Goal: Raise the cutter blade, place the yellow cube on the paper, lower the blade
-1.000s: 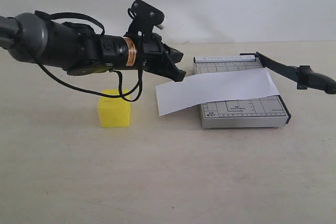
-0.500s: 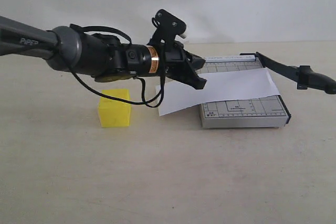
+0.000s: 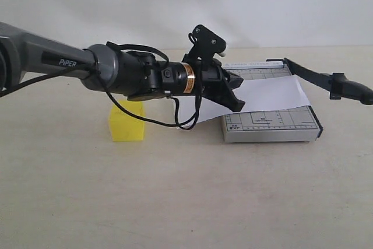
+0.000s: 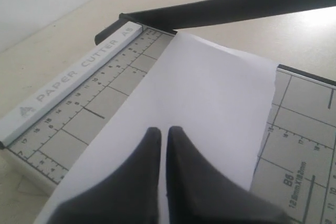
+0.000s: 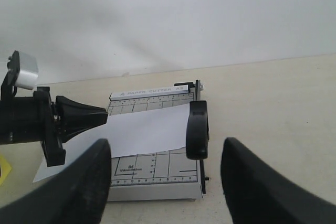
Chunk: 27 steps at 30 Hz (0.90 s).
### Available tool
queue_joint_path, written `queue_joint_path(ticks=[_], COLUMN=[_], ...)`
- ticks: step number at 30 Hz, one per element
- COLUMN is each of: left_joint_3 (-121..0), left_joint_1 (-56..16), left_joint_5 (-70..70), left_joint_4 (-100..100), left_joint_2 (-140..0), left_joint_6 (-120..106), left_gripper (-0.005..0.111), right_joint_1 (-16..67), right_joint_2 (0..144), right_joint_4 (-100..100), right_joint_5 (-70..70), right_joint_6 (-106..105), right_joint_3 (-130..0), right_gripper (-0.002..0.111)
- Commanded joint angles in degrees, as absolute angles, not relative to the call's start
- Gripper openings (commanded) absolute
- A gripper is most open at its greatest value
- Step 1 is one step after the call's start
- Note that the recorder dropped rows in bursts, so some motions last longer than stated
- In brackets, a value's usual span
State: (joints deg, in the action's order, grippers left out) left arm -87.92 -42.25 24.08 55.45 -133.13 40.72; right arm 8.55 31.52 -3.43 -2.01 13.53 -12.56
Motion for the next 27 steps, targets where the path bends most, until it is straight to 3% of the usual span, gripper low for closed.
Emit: queue_joint_path(ticks=[1,27], left_joint_3=[-88.3,-91.2], left_joint_1=[-43.1,-44.5], left_joint_5=[23.7,24.5], left_joint_4=[55.0,55.0], left_joint_2=[-134.4,-138.6], left_joint_6=[40.4,40.7], left_gripper=[0.004,0.004], right_joint_1=[8.6,8.6], right_joint_2=[31.2,31.2], right_joint_4=[-3.3,-3.3], right_joint_5=[-2.8,-2.8], right_joint_6=[13.4,13.4], right_joint_3=[-12.5,-12.5], right_gripper=[0.058,0.058])
